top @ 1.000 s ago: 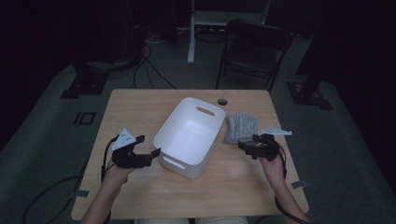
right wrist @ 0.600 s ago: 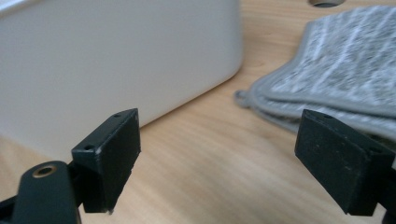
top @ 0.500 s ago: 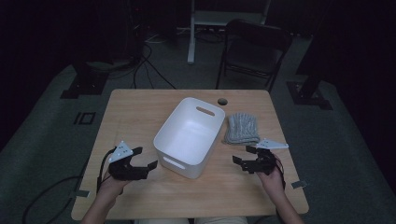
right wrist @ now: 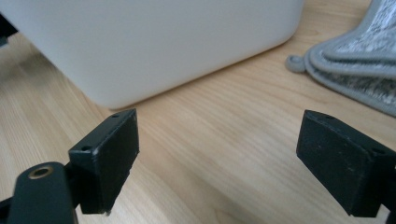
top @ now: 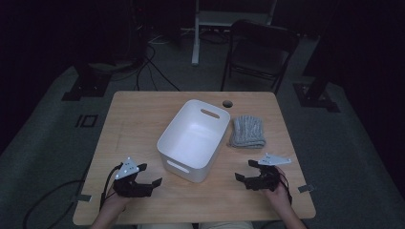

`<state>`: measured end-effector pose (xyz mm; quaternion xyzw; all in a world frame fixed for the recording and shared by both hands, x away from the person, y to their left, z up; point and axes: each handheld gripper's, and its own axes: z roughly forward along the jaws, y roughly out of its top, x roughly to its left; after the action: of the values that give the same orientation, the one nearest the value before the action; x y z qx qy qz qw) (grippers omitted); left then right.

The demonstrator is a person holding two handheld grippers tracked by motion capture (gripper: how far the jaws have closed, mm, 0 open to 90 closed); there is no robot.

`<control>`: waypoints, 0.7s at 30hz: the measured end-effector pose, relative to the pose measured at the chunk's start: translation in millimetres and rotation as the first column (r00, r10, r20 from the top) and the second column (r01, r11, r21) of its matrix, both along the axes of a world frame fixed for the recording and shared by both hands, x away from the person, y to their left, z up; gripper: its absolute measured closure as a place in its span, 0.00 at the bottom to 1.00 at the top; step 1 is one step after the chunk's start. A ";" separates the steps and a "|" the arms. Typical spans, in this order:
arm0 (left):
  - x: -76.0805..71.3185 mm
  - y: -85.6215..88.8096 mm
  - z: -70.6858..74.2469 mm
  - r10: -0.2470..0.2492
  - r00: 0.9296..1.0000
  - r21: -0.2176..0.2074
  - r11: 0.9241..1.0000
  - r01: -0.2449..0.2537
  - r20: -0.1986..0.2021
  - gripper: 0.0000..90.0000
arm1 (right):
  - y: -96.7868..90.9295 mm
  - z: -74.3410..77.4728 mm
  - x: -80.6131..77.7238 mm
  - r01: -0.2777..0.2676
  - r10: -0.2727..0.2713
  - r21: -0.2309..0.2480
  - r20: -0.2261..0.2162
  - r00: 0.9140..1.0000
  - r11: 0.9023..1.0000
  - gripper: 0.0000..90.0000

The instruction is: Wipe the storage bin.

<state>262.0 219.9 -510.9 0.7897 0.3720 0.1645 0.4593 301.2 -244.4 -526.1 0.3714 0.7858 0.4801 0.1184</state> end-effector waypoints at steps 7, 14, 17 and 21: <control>-0.7 2.2 -15.1 -0.001 1.000 0.067 0.998 0.002 -0.005 0.16 | -4.2 -18.3 -4.2 0.012 -0.011 -0.019 0.006 1.000 1.000 0.14; 1.4 1.5 -27.1 0.012 1.000 0.118 0.993 -0.009 -0.026 0.16 | 5.9 -30.4 -5.6 -0.022 0.024 -0.083 0.025 0.999 0.996 0.14; 3.0 1.5 -30.7 0.022 0.999 0.125 0.992 -0.017 -0.036 0.16 | 11.0 -33.0 -5.4 -0.041 0.045 -0.116 0.035 0.998 0.992 0.14; 5.8 1.1 -36.2 0.025 0.999 0.170 0.985 -0.016 -0.049 0.16 | 15.8 -36.2 -2.8 -0.062 0.066 -0.134 0.027 0.997 0.989 0.14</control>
<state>267.8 221.1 -547.1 0.8258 0.3764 0.1803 0.3793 298.3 -228.7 -562.2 0.3298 0.8255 0.4361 0.1397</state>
